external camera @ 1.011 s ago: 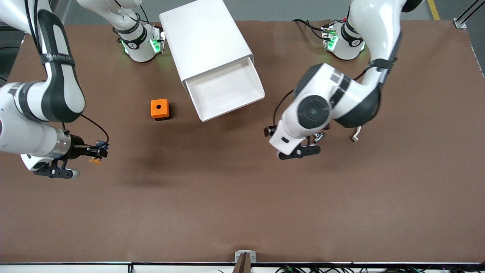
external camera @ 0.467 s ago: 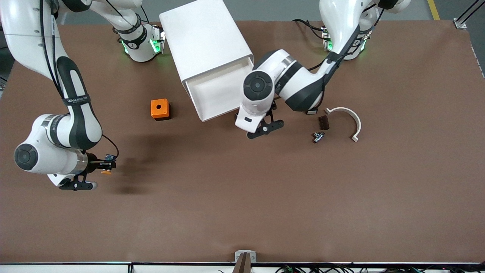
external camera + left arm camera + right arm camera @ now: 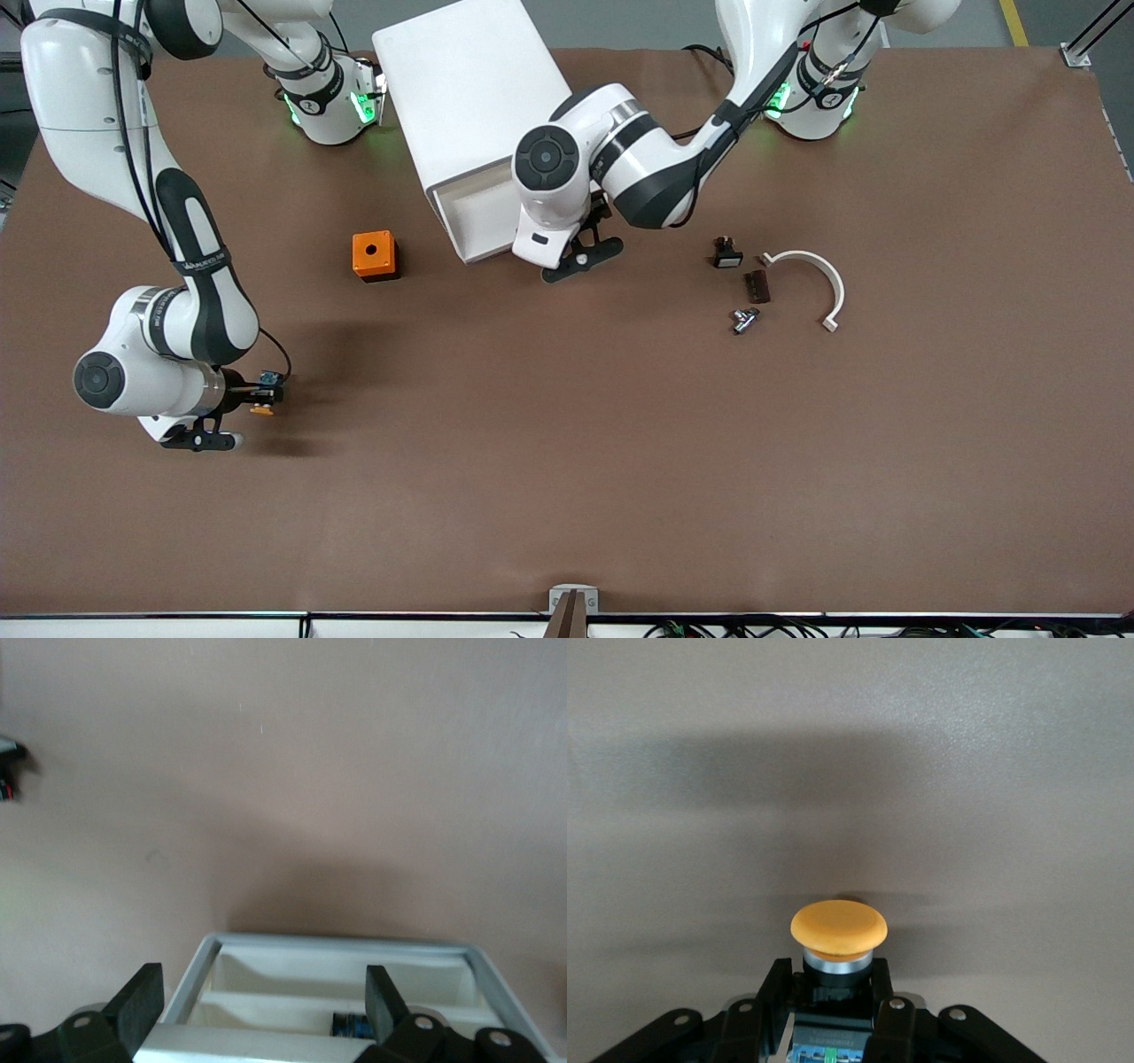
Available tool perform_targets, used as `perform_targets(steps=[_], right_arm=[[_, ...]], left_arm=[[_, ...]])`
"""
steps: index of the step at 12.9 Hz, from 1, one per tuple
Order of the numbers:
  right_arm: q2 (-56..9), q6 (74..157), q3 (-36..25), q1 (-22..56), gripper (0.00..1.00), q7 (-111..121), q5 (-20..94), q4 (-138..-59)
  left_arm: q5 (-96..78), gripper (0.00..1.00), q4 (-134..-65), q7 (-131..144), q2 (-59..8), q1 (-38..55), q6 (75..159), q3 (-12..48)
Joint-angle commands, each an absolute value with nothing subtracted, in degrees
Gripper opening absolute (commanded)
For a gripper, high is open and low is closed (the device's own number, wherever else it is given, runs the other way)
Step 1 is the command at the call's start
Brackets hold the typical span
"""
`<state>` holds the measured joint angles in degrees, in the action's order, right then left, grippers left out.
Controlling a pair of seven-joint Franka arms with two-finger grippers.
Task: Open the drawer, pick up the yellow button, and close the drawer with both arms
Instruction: 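Push the drawer shut into the cabinet with the left gripper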
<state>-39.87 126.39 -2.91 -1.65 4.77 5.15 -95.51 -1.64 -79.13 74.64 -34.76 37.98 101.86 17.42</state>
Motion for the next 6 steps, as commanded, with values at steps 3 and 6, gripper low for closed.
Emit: perform_targets(steps=[3,6], right_arm=[[-40.08,126.21,-1.58,-3.08,0.77,4.66,4.13,-94.22],[-36.94,124.29,-1.41,-3.34,1.0,4.48,4.39,-94.04]], left_arm=[[-2.55,1.0,-80.24,80.24,-34.72,37.97,102.13,23.1],[-4.56,1.0,-80.16,81.21,-35.68,39.02,102.65,24.35]])
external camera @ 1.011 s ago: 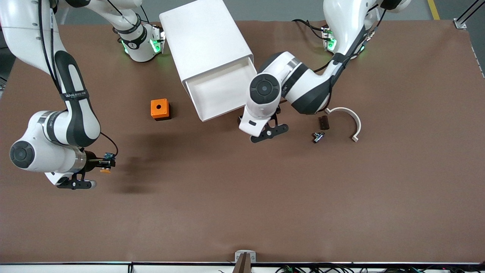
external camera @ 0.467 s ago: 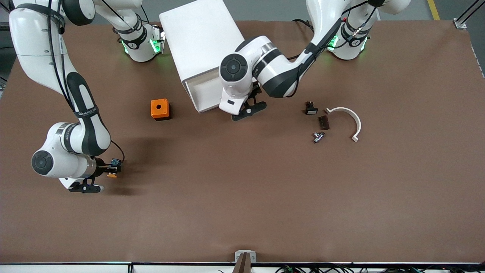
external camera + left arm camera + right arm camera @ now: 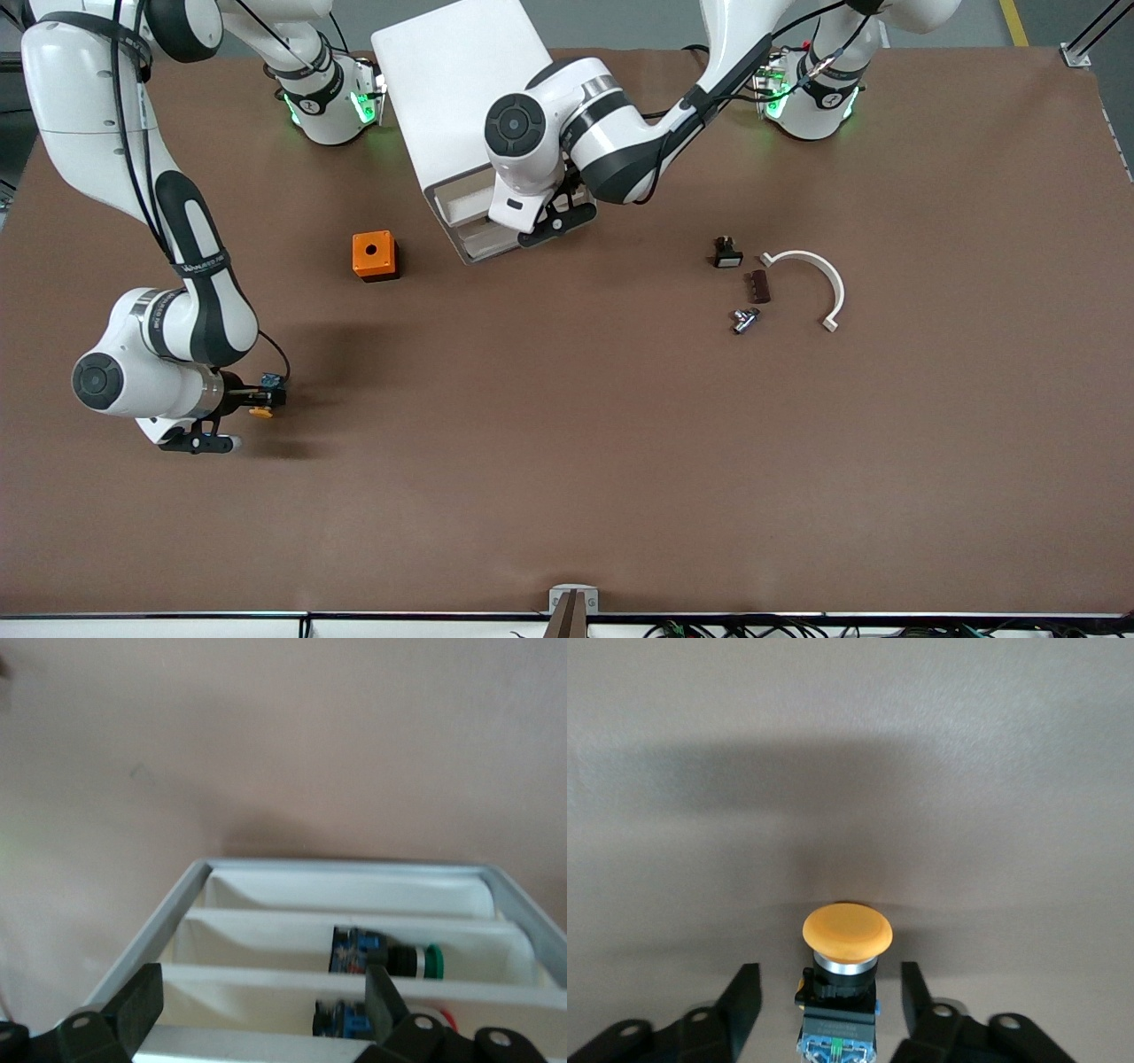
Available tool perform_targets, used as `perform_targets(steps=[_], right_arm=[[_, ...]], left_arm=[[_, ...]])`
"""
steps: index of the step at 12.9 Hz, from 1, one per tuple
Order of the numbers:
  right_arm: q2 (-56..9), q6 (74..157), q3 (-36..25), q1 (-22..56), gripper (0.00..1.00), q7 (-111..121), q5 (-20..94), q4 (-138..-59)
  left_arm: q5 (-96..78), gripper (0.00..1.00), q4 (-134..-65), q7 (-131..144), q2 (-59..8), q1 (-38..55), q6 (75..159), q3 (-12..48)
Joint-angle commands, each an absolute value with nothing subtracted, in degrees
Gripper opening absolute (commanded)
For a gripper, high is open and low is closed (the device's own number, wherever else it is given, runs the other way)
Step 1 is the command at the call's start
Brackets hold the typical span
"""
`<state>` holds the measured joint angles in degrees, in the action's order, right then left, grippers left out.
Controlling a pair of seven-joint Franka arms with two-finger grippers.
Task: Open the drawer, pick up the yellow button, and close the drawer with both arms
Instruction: 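Lower the yellow button onto the table and open the right gripper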
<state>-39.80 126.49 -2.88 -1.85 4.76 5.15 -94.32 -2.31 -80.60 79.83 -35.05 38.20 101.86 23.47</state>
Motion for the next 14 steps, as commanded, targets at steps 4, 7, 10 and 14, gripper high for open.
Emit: perform_targets(steps=[4,7,10,14], right_arm=[[-28.49,121.64,-1.41,-2.99,1.0,4.31,4.13,-94.48],[-22.26,118.13,-1.32,-3.08,1.0,4.39,4.13,-94.48],[-16.11,114.1,-1.32,-2.81,1.0,4.13,4.13,-94.75],[-8.46,106.72,-1.41,-2.99,1.0,3.69,4.04,-94.92]], left_arm=[[-6.59,1.0,-80.16,81.74,-36.21,39.82,103.27,24.35],[-5.98,1.0,-79.89,81.39,-35.34,36.84,102.75,23.73],[-4.58,1.0,-79.45,79.99,-32.7,26.76,100.55,23.64],[-0.01,1.0,-79.54,75.51,-26.73,16.12,100.55,23.73]])
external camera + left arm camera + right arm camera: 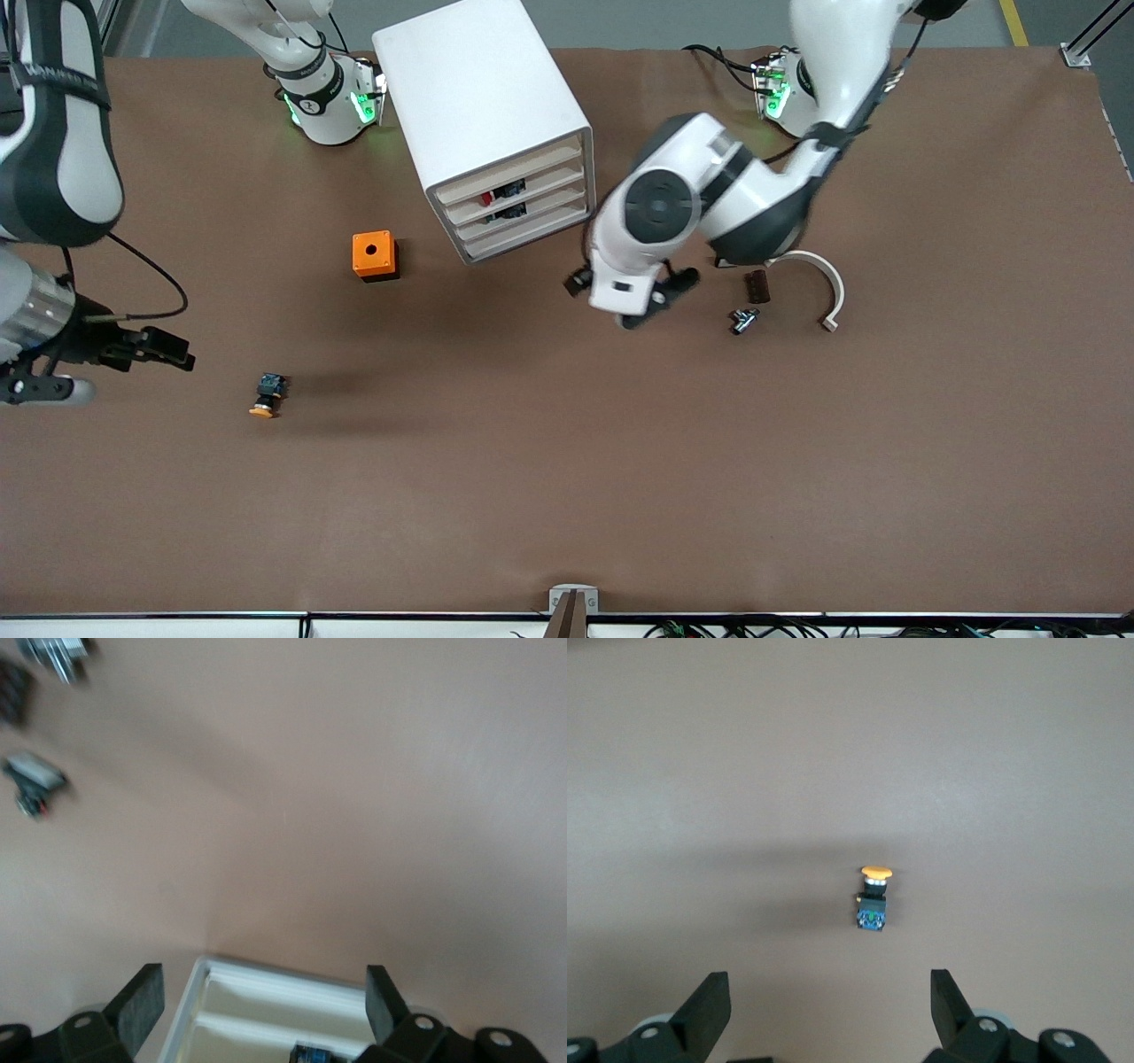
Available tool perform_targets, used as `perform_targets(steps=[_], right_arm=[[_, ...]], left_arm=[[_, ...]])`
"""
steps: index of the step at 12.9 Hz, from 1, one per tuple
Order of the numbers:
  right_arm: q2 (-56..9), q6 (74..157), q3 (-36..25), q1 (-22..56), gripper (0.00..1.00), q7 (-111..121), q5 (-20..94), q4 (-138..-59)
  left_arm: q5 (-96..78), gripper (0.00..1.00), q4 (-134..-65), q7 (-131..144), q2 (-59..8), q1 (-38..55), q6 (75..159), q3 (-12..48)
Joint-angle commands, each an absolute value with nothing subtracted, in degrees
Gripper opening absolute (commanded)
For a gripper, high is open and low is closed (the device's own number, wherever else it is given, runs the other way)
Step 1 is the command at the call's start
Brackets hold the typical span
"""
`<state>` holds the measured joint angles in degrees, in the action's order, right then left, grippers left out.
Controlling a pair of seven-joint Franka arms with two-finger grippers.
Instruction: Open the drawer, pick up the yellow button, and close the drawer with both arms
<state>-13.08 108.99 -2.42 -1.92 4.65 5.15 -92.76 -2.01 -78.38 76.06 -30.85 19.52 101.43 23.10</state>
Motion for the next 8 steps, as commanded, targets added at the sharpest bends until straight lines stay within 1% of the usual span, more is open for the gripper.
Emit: perform_targets(steps=[1,2,5,8], right_arm=[[-7.05,105.22,-1.41,-2.99,1.0,3.6,3.87,-94.92],[-5.64,103.81,-1.49,-2.99,1.0,2.99,3.78,-95.01],[-1.51,99.85,-1.41,-2.9,1.0,0.79,2.99,-95.01],[1.75,99.05,-1.41,-3.16,1.0,0.09,2.9,-95.71]], left_arm=[[0.52,1.0,-79.63,74.72,-25.5,13.73,100.2,23.64],[1.57,1.0,-79.54,72.36,-24.44,11.36,98.37,23.73],[5.35,1.0,-79.54,60.25,-18.13,7.23,93.27,23.64],[5.54,1.0,-79.54,45.23,-13.37,-1.64,89.22,23.73]])
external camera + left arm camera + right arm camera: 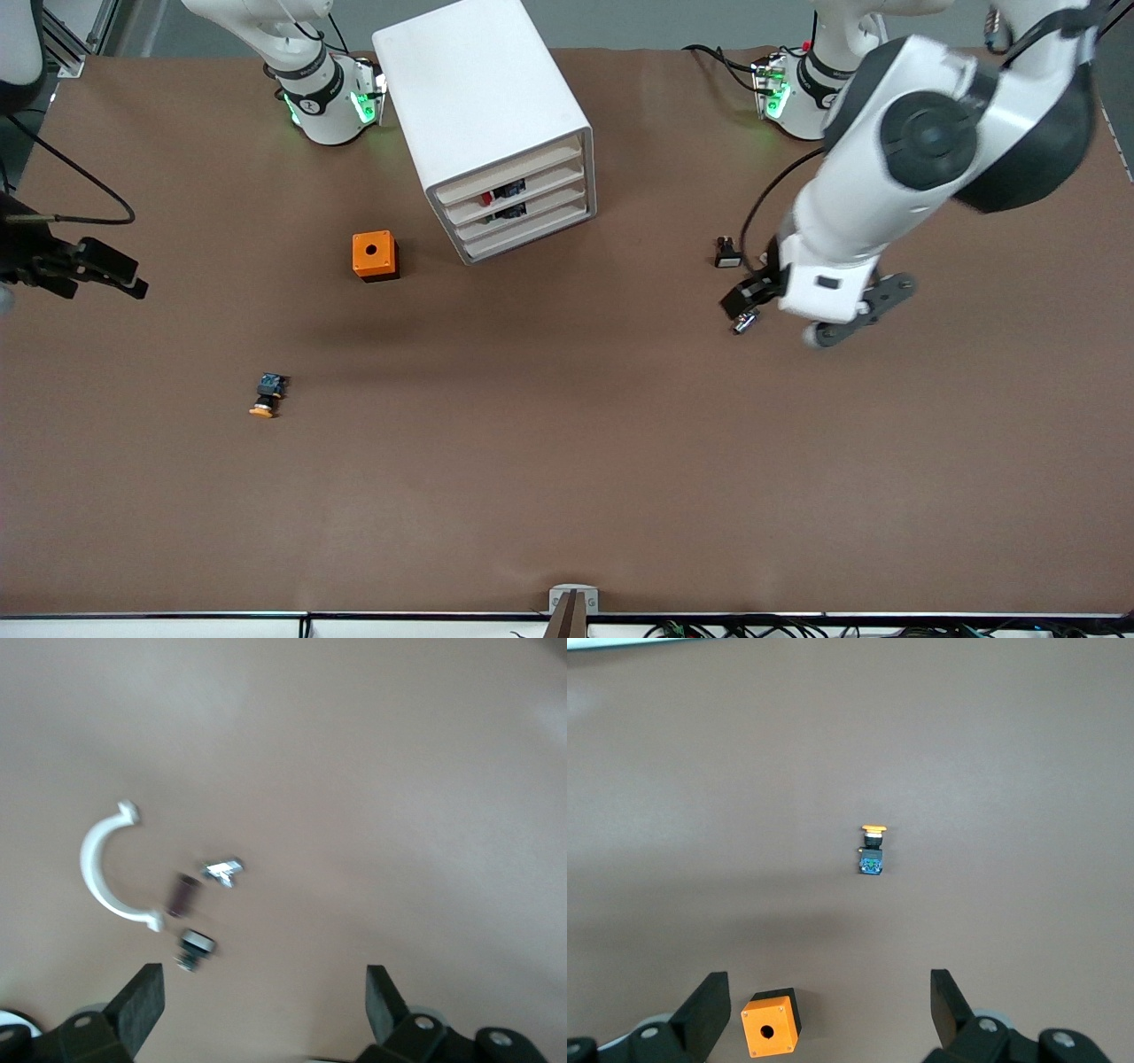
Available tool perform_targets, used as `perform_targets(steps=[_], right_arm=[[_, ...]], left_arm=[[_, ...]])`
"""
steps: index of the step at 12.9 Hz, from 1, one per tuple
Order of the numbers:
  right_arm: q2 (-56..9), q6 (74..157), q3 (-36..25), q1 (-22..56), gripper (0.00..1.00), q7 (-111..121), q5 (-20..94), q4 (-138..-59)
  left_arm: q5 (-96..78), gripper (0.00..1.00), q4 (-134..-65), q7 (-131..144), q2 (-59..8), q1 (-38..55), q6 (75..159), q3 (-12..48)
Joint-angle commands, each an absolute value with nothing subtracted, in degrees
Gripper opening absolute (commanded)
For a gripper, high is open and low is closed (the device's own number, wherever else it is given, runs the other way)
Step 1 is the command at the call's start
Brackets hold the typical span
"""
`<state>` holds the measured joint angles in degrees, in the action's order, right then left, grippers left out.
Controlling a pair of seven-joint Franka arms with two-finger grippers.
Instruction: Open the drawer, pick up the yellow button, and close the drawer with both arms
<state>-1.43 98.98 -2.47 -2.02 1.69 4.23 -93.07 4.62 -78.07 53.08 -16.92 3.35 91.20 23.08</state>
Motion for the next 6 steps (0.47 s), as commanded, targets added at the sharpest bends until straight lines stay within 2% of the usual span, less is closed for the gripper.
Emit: perform_targets(steps=[1,6], right_arm=[[2.8,98.01,-1.41,-3.08,1.0,0.0,2.9,-95.97],[4.66,94.58,-1.32,-3.25,1.0,-0.97,1.85,-95.98]], left_arm=[[5.54,1.0,-79.63,40.04,-11.88,-4.45,87.47,23.73],[4.75,1.0,-79.63,23.49,-6.25,-12.91,82.97,23.73]])
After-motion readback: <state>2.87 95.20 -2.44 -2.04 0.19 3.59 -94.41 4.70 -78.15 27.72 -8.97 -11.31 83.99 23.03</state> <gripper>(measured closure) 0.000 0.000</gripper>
